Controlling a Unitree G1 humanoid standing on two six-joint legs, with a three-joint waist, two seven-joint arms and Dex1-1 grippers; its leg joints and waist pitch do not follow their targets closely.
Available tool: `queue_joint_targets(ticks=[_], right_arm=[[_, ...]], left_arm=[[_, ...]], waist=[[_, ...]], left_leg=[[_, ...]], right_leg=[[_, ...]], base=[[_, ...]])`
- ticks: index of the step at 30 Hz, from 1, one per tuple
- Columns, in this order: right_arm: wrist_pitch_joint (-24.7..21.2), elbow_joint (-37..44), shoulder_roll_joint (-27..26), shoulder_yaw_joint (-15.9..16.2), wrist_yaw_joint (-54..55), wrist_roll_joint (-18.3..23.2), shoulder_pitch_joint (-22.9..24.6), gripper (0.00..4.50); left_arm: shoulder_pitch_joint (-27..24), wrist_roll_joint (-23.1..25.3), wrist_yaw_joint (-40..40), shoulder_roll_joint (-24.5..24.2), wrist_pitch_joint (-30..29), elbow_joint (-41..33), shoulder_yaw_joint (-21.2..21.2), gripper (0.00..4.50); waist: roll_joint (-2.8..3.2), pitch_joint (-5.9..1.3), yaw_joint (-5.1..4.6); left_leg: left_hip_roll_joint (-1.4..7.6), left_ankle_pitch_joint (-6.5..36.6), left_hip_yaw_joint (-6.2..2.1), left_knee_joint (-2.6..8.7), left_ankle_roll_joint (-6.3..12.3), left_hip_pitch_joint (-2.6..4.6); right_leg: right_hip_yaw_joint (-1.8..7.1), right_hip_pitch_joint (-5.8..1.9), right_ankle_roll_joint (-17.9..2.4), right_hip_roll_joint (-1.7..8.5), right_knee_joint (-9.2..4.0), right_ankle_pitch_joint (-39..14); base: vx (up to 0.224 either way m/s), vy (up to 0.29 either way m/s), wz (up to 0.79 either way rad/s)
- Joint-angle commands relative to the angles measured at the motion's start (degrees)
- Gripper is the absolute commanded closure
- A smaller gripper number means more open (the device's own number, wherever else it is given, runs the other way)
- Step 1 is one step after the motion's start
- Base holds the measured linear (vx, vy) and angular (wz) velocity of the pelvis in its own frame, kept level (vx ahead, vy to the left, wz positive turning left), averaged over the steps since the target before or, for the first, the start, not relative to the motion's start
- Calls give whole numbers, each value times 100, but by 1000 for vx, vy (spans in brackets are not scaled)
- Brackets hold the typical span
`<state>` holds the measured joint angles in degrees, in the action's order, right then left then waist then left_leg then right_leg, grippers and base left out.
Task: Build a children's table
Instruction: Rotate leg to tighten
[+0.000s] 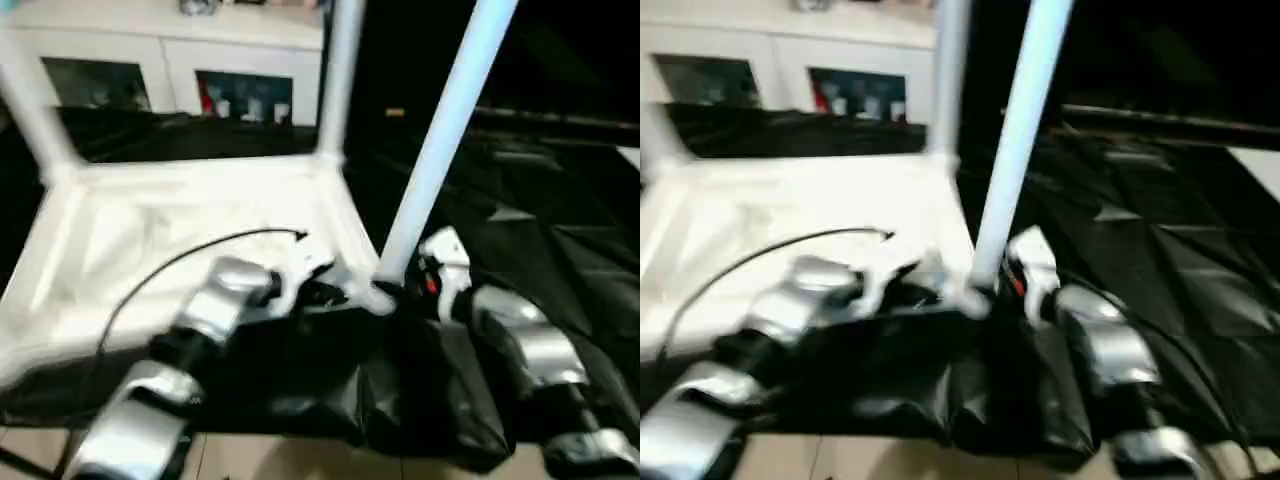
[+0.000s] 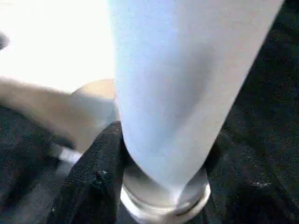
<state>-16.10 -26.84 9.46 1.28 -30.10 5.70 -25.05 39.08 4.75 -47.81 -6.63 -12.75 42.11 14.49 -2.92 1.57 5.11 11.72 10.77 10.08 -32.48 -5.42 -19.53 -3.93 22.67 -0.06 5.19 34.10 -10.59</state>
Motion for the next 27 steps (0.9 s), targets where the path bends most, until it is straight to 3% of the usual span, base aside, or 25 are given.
queue_joint_targets(ticks=[1, 4, 9, 12, 16, 24, 27], right_arm=[[-175, -573, -613, 261, 733, -103, 114, 241], [-94, -712, -811, 161, 1040, -114, 24, 245], [183, -728, -965, 212, 847, -111, -55, 245], [246, -622, -932, 255, 448, -19, -21, 179], [212, -399, -617, 527, -174, -22, 68, 158], [87, 323, 426, 781, -2006, 295, 304, 158], [-83, 713, 973, 869, -2929, 465, 428, 158]], left_arm=[[167, -19, 919, 373, -3, 176, -225, 450], [159, 14, 986, 507, 49, 205, -195, 450], [122, 80, 922, 573, 154, 251, -33, 450], [115, 129, 799, 518, 212, 283, 36, 450], [127, 159, 522, 387, 261, 278, 85, 450], [57, 76, -660, -114, 357, 62, 302, 450], [-126, -144, -1806, -487, 445, -344, 510, 450]], waist=[[-8, -186, -3], [-8, -188, -12], [-8, -184, -6], [-13, -186, -1], [-15, -189, 12], [-8, -237, 68], [-1, -253, 74]], left_leg=[[115, 1888, -75, 449, -58, 3], [105, 1982, -81, 457, -28, 8], [114, 1960, -74, 473, 47, -17], [115, 1961, -71, 474, 78, -25], [126, 1869, -67, 475, 117, -36], [140, 1064, -22, 410, 388, -83], [159, 987, -32, 403, 416, -70]], right_leg=[[204, -137, -474, 329, -593, -2895], [197, -130, -373, 322, -623, -3021], [216, -129, -386, 319, -613, -2803], [222, -134, -399, 320, -610, -2776], [231, -151, -452, 320, -593, -2598], [237, -265, -957, 301, -424, -1113], [232, -295, -1111, 300, -378, -833]], base=[[0, 0, 0], [0, 0, 0], [0, 0, 0], [0, 0, 0], [0, 0, 0], [0, 0, 0], [0, 0, 0]])
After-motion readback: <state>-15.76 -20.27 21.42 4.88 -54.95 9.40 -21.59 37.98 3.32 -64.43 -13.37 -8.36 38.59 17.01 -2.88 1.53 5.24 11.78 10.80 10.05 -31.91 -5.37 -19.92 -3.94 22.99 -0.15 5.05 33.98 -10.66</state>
